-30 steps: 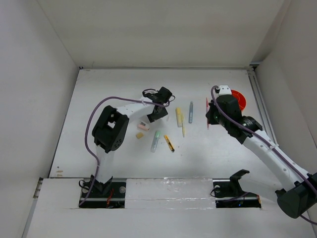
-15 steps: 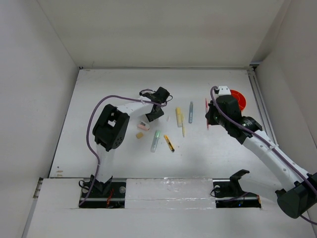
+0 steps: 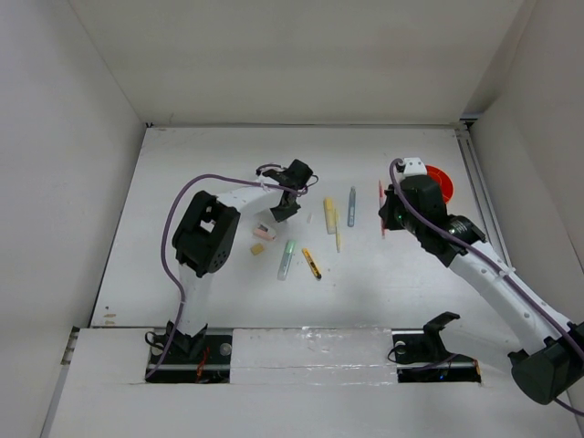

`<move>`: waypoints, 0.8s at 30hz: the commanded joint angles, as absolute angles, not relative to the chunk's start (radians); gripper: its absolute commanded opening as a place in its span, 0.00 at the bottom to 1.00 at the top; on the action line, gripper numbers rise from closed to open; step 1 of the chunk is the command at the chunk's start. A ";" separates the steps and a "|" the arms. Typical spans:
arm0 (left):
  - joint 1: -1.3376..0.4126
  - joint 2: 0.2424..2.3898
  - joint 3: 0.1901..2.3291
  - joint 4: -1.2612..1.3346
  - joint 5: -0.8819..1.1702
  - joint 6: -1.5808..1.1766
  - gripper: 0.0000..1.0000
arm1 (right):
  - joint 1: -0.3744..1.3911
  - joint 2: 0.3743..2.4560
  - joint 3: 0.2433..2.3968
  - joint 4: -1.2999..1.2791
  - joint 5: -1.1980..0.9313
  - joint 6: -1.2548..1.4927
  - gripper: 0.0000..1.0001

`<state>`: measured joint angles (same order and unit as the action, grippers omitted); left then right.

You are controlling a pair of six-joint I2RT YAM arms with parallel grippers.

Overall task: Sort the stationery into containers
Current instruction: Close the pen cap on the pen.

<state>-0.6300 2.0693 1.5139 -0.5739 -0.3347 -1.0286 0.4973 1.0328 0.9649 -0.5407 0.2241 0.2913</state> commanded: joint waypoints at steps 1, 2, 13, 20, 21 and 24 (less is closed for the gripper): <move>-0.626 2.138 1.496 -0.624 -0.308 -1.046 0.07 | 0.491 1.009 0.974 -0.488 0.201 0.285 0.00; -0.626 2.138 1.487 -0.624 -0.308 -1.037 0.03 | 0.491 1.009 0.974 -0.476 0.201 0.285 0.00; -0.607 1.917 1.430 -0.350 -0.145 -0.827 0.00 | 0.448 1.095 0.842 -0.211 -0.231 0.227 0.00; -0.607 1.683 1.309 -0.054 -0.035 -0.739 0.00 | 0.448 1.152 0.793 -0.025 -0.426 0.340 0.00; -0.607 1.663 1.292 -0.020 -0.026 -0.726 0.00 | 0.448 1.169 0.793 0.010 -0.440 0.350 0.00; -0.607 1.609 1.243 0.100 -0.011 -0.726 0.00 | 0.468 1.230 0.802 0.037 -0.477 0.388 0.00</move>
<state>-0.6071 1.6711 1.2816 -0.0650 -0.0532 -0.7666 0.4557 1.1934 0.7891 -0.0990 -0.3901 0.3305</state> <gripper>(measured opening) 0.032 0.048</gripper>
